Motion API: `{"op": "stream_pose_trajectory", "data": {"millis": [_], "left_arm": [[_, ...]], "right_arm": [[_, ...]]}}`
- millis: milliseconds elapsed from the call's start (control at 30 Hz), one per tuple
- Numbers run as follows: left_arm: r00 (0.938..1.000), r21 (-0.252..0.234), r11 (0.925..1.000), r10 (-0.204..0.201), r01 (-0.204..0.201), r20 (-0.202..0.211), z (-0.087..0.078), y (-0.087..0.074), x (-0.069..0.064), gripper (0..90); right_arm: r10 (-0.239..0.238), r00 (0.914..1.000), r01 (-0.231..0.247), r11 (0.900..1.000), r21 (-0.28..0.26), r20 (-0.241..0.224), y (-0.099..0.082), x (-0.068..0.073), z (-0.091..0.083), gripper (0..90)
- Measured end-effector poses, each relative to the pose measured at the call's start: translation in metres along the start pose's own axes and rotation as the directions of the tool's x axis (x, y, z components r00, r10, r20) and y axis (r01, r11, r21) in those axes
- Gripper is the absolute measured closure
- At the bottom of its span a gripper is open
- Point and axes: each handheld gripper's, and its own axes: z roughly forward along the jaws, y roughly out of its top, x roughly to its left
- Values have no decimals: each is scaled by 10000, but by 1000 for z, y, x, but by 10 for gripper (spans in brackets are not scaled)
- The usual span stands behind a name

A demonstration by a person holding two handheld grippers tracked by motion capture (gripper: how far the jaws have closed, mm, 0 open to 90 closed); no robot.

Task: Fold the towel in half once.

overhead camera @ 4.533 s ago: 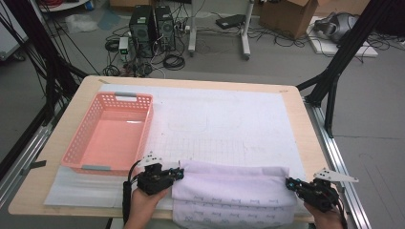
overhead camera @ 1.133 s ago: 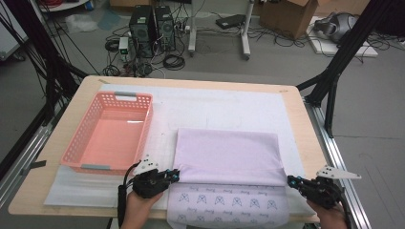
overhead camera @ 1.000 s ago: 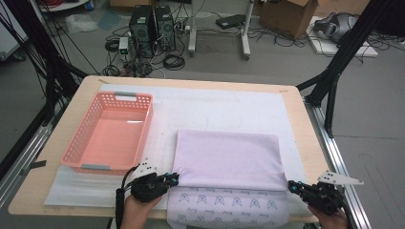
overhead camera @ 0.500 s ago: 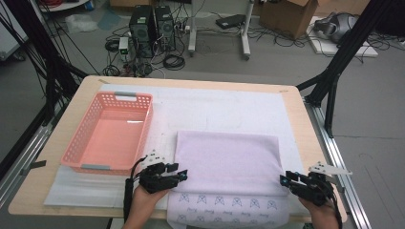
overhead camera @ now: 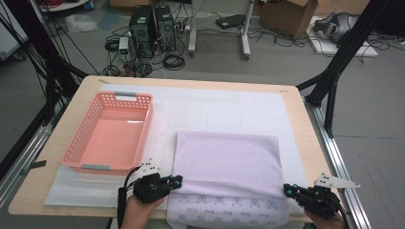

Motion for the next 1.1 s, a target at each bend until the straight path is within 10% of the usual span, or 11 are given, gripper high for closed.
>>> {"op": "stream_pose_trajectory", "data": {"millis": [433,533,700,1100], "left_arm": [[9976,142,9994,317,-326,608,-30,-29,-26,851],[9987,-79,9997,244,-240,455,-30,-31,-26,661],[9998,-940,9954,-167,175,86,-27,-17,-9,431],[9954,-1044,9932,-589,508,-758,24,25,43,478]], "right_arm": [[-116,9985,129,9996,244,-526,-31,24,-27,875],[-186,9991,208,9981,585,-378,-35,25,-26,821],[172,9997,-173,9998,70,150,-27,17,-25,612],[-51,9948,75,9997,-233,1021,14,-17,14,644]]}}
